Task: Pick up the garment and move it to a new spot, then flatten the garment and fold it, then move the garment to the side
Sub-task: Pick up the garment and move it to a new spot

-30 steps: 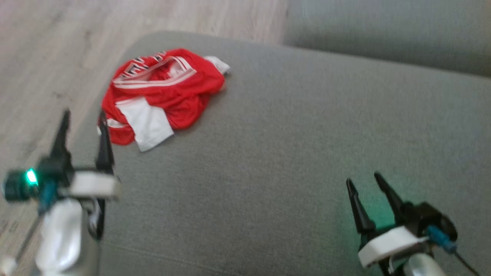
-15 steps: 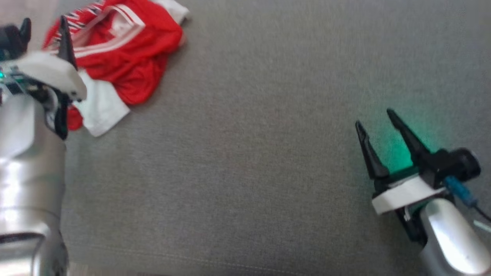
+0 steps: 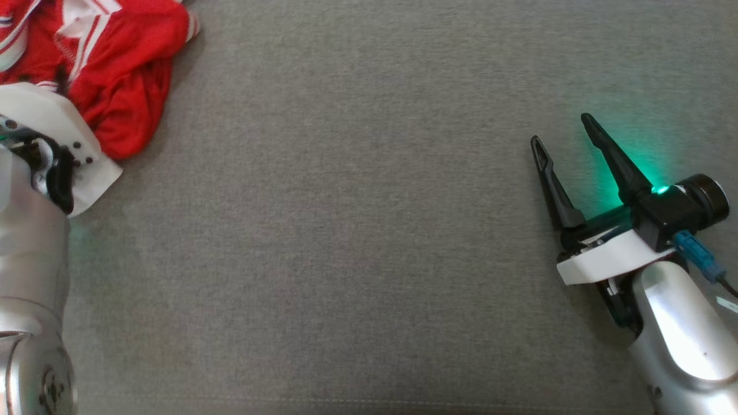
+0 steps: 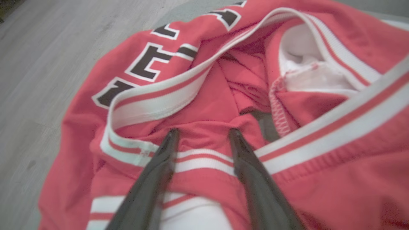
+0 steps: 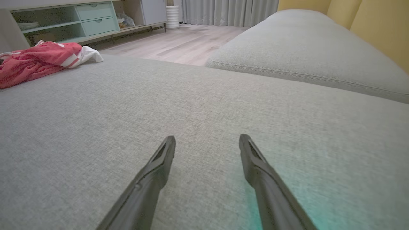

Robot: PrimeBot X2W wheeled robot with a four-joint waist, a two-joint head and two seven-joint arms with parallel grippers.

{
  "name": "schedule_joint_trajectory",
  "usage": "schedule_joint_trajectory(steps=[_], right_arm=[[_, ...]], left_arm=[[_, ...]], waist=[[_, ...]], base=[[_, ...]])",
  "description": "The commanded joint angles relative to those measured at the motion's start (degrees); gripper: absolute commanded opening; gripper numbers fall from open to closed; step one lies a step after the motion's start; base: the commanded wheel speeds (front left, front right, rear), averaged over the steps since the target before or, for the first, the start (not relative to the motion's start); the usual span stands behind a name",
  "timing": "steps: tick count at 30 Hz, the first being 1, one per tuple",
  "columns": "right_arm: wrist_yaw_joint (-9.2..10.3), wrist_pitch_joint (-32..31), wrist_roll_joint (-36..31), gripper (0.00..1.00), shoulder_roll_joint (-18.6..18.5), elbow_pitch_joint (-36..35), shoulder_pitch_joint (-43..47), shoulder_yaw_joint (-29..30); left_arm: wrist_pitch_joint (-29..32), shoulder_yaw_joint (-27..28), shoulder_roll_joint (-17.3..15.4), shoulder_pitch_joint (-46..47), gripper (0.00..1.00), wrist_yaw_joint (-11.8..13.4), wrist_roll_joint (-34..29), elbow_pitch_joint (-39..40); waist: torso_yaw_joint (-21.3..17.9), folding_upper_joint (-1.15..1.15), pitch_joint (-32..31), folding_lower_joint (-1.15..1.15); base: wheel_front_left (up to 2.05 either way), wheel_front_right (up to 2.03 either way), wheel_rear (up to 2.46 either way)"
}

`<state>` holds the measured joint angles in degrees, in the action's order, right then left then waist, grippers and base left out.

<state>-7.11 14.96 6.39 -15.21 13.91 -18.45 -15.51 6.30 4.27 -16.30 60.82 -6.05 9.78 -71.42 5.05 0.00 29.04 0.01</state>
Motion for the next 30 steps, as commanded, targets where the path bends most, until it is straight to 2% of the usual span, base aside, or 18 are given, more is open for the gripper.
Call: schedule_joint_trajectory(steps=[1,4,6,11,17,22,30], right_arm=[[-0.37,0.04,-0.18,1.00,-0.32,0.19,1.58,-0.54],[-0.37,0.04,0.06,1.00,1.11,0.45,1.87,-0.45],[-0.37,0.04,0.28,1.00,2.00,0.77,2.73,-0.02],[-0.37,0.04,0.83,1.00,3.45,1.40,5.68,1.10],[-0.37,0.04,1.40,1.00,5.42,1.67,10.39,2.05],[-0.37,0.04,1.67,1.00,7.10,1.48,13.66,2.34],[-0.37,0.04,1.85,1.00,9.40,0.57,15.06,2.86]], left_arm=[[0.36,1.21,-2.93,-1.13,0.00,-0.19,0.33,-0.12],[-1.83,1.24,-4.97,-2.43,0.00,-0.67,0.97,-0.45],[-6.22,-0.23,-6.23,-1.60,0.00,-0.88,-0.08,1.02],[-12.44,-3.81,-6.01,1.35,0.00,-1.18,-2.21,3.95],[-17.27,-9.13,-3.24,4.57,0.00,-1.40,-3.35,7.52],[-18.56,-16.48,0.37,6.03,0.00,-1.42,-0.45,11.90],[-18.01,-27.92,2.44,8.34,0.00,-1.43,7.88,20.67]], waist=[[-0.85,0.00,-0.94,-0.01],[-2.57,0.00,-3.73,-0.01],[-3.24,0.00,-6.58,-0.01],[-3.98,0.00,-13.24,-0.01],[-5.42,0.00,-22.30,-0.01],[-7.41,0.00,-28.59,-0.01],[-10.76,0.00,-31.70,-0.01]], base=[[0.00,0.00,0.00],[0.00,0.00,0.00],[0.00,0.00,0.00],[0.00,0.00,0.00],[0.00,0.00,0.00],[0.00,0.00,0.00],[0.00,0.00,0.00]])
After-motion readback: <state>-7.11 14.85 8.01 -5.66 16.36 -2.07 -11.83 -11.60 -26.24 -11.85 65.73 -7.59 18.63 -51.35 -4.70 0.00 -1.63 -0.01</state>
